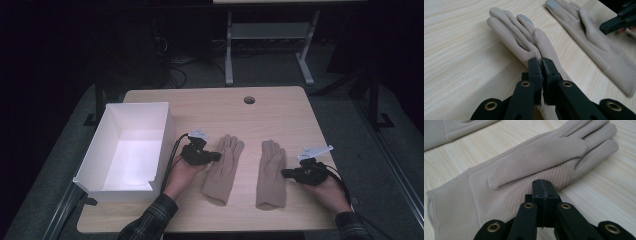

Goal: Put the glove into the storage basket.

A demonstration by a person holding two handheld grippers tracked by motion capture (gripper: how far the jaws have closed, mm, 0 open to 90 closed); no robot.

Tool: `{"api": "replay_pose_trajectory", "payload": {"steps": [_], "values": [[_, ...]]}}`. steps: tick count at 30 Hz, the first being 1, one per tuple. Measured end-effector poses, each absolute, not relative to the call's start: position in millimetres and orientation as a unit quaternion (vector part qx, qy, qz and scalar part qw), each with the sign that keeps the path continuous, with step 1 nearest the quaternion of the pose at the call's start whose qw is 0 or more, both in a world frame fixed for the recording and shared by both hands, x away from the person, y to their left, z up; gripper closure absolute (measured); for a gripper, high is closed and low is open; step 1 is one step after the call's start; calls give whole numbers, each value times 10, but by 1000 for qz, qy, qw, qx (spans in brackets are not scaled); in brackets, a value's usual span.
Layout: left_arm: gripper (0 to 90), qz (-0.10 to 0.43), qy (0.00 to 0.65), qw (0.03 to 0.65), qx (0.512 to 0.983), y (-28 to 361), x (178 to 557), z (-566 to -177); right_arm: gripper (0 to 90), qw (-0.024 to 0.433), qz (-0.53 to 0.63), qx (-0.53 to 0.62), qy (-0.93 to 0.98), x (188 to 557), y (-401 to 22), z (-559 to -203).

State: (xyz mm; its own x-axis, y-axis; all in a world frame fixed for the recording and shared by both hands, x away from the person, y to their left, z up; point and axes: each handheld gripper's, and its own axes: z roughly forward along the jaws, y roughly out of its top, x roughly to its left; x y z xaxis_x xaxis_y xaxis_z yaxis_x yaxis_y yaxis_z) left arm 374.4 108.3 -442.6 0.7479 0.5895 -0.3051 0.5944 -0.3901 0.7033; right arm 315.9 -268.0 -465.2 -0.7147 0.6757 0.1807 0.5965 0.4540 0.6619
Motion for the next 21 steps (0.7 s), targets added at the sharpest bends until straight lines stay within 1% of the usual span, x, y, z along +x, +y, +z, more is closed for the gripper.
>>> {"api": "replay_pose_trajectory", "payload": {"steps": [6, 21], "values": [[864, -6, 352, 434, 829, 1025, 3805, -4390, 899, 49, 368, 354, 859, 3223, -2472, -4658], [863, -10, 348, 441, 827, 860, 3940, -4379, 899, 48, 373, 333, 865, 3313, -2207, -4665]]}}
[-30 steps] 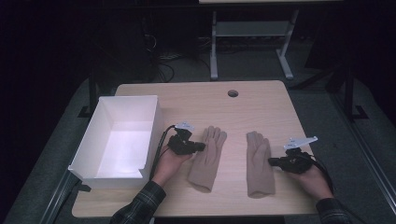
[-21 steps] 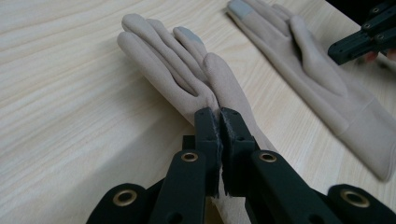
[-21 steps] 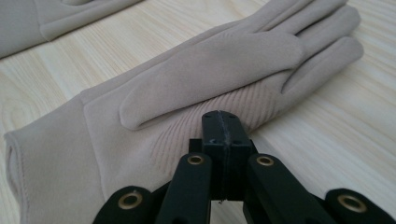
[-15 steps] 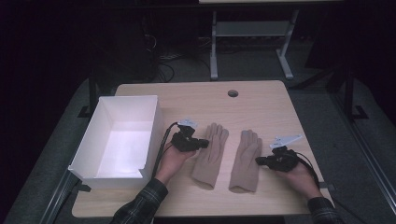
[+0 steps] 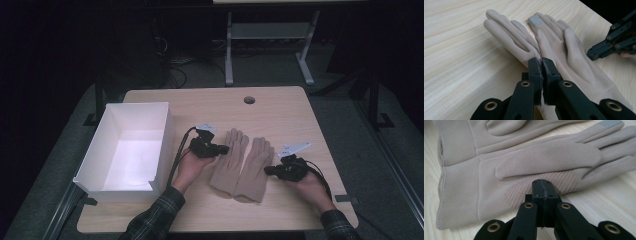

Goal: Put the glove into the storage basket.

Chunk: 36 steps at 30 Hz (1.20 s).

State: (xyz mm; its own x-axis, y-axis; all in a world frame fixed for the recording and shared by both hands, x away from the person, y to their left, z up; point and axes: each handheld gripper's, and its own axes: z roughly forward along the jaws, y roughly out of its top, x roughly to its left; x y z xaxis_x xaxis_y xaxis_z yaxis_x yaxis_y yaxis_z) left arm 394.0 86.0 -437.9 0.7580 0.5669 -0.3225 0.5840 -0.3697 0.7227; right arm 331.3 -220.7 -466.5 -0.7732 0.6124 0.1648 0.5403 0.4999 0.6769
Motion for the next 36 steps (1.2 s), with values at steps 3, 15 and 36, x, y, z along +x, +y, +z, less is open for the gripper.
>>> {"api": "replay_pose_trajectory", "payload": {"steps": [3, 15, 36], "values": [[863, -11, 346, 441, 828, 849, 3958, -4379, 899, 47, 373, 331, 865, 3339, -2145, -4666], [863, -16, 341, 454, 823, 852, 3957, -4262, 899, 44, 380, 319, 867, 3379, -1975, -4680], [863, -39, 298, 456, 838, 395, 3870, -4238, 900, 38, 383, 317, 867, 3359, -1917, -4690]]}}
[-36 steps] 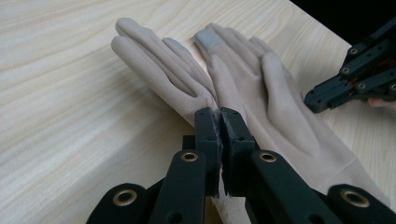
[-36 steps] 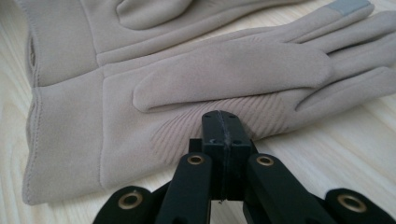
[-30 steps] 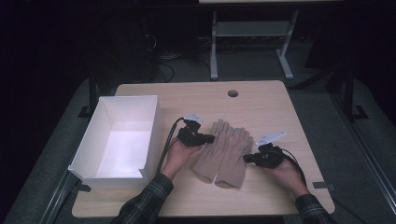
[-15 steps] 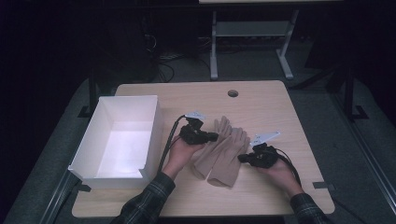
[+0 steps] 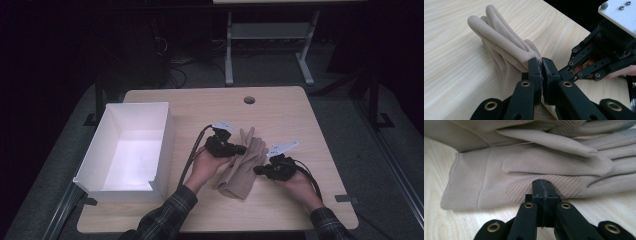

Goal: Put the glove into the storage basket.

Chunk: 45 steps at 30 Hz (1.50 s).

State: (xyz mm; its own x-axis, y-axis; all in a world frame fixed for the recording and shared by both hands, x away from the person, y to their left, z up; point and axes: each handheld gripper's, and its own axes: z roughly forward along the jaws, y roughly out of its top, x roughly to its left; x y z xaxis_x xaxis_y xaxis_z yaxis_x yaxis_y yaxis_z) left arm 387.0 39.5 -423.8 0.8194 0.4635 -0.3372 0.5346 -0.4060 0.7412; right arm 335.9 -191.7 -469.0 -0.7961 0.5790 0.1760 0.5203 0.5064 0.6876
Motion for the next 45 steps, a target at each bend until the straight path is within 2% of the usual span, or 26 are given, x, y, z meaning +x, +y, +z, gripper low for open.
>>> {"api": "replay_pose_trajectory", "payload": {"steps": [12, 18, 22, 25, 30, 37, 45], "values": [[861, -53, 276, 438, 854, 108, 3789, -4385, 900, 40, 383, 316, 867, 3360, -1912, -4697], [806, -57, 274, 448, 849, 110, 3781, -4375, 894, 42, 383, 315, 868, 3356, -1921, -4690], [750, -62, 270, 456, 846, 125, 3764, -4325, 797, 52, 387, 328, 860, 3343, -2077, -4629], [886, -70, 262, 451, 850, 100, 3721, -4347, 729, 70, 396, 350, 846, 3342, -2278, -4578], [895, -76, 249, 424, 868, -10, 3628, -4500, 476, 110, 399, 399, 818, 3355, -2588, -4561], [895, -65, 239, 387, 888, -90, 3548, -4646, 268, 141, 376, 436, 805, 3427, -2772, -4668], [895, -57, 239, 374, 894, 53, 3502, -4619, 199, 158, 351, 449, 806, 3461, -2746, -4786]]}}
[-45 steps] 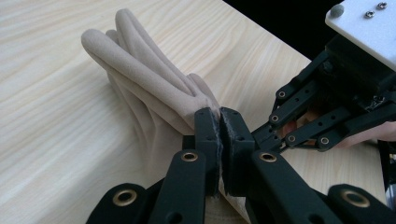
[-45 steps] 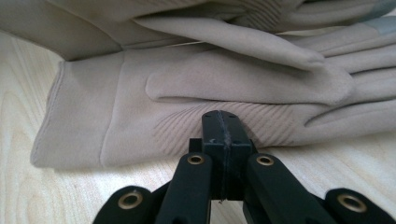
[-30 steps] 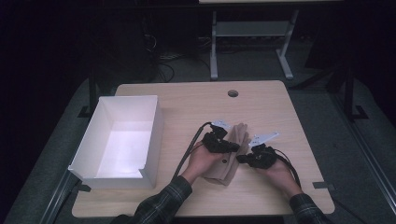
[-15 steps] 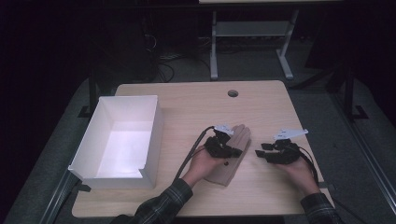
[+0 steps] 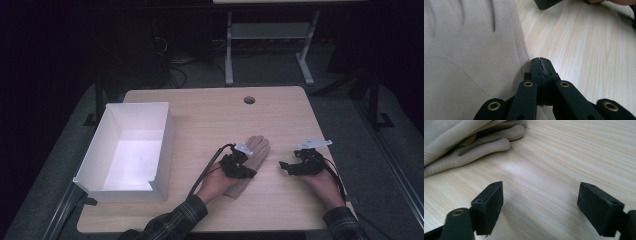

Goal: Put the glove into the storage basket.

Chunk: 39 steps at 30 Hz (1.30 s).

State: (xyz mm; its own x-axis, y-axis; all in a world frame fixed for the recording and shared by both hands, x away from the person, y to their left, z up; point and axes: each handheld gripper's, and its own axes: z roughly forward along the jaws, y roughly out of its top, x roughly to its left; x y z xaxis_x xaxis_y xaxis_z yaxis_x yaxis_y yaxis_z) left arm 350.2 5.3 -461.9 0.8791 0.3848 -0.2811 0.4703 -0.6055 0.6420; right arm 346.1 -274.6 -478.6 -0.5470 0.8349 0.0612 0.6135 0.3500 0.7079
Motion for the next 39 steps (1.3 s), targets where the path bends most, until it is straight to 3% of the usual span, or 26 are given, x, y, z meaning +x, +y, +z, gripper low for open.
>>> {"api": "replay_pose_trajectory", "payload": {"steps": [20, 24, 30, 34, 39], "values": [[889, -41, 234, 345, 908, 620, 3412, -4492, 164, 172, 355, 441, 806, 3442, -2734, -4825], [782, -29, 232, 365, 901, 648, 3436, -4336, 164, 173, 355, 440, 806, 3443, -2734, -4826], [499, 17, 219, 366, 904, 637, 3583, -4204, 164, 173, 355, 442, 805, 3442, -2730, -4825], [287, 9, 218, 357, 908, 618, 3709, -4303, 164, 173, 355, 441, 806, 3444, -2732, -4826], [174, 21, 208, 343, 916, 563, 3785, -4441, 164, 174, 355, 441, 806, 3446, -2731, -4826]]}}
